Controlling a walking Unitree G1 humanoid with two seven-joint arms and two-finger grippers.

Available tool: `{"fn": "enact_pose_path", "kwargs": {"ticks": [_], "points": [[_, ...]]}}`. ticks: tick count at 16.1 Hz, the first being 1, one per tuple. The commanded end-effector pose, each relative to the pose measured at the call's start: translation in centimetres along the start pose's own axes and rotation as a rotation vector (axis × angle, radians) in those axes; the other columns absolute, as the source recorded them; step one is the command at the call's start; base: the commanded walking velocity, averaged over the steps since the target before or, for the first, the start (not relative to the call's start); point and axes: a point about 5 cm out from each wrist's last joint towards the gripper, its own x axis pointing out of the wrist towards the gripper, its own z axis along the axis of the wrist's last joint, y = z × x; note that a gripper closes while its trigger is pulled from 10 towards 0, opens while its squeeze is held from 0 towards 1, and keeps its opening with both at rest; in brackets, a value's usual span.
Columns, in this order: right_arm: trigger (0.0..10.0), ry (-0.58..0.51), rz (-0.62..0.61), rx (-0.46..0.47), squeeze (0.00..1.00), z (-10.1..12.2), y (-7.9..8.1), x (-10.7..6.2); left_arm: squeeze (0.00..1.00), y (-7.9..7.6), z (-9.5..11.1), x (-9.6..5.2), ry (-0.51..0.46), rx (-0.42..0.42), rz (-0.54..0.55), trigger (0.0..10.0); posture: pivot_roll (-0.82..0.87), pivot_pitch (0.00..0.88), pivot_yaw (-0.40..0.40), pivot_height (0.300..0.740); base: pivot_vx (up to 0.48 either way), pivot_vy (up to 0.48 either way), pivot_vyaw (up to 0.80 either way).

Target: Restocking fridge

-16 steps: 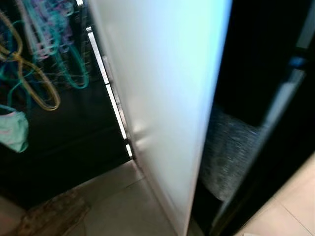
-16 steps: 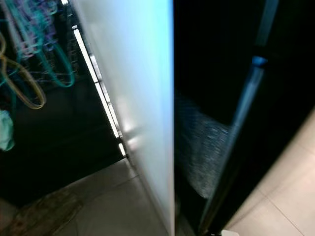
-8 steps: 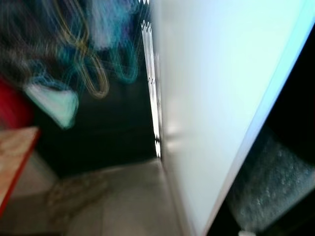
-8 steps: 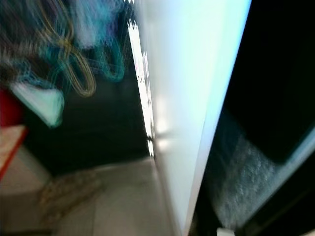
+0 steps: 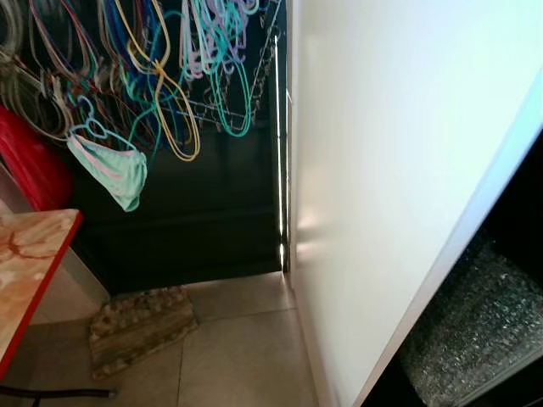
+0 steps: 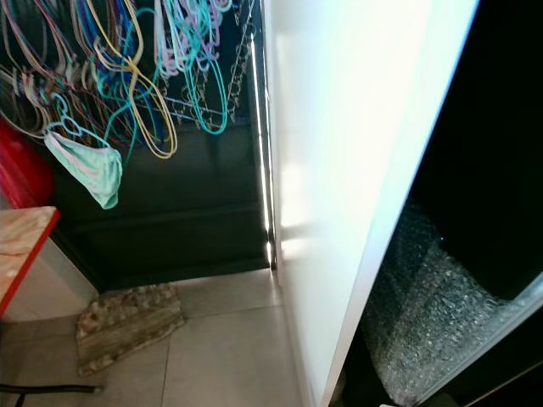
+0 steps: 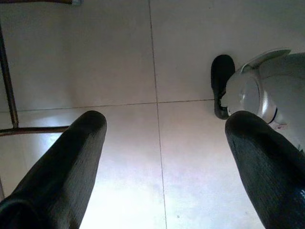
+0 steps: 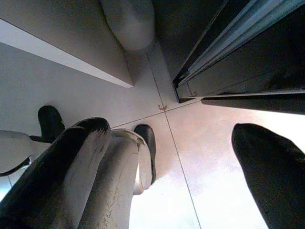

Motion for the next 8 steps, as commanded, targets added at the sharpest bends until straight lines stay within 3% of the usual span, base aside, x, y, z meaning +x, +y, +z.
{"fn": "enact_pose_path", "kwargs": {"ticks": [1, 8], "points": [[10.0, 0.001, 0.0, 0.001, 0.0, -0.09, 0.0, -0.02, 0.0, 0.27, -0.31, -0.08, 0.011, -0.007, 0.006, 10.0, -0.05, 0.0, 0.056, 0.74, -0.247, 0.0, 0.0], [10.0, 0.005, 0.002, 0.007, 0.0, -0.15, 0.12, 0.0, 0.0, 0.39, -0.22, -0.07, 0.01, -0.023, 0.011, 10.0, -0.04, 0.0, 0.056, 0.74, -0.261, 0.0, 0.0]]}}
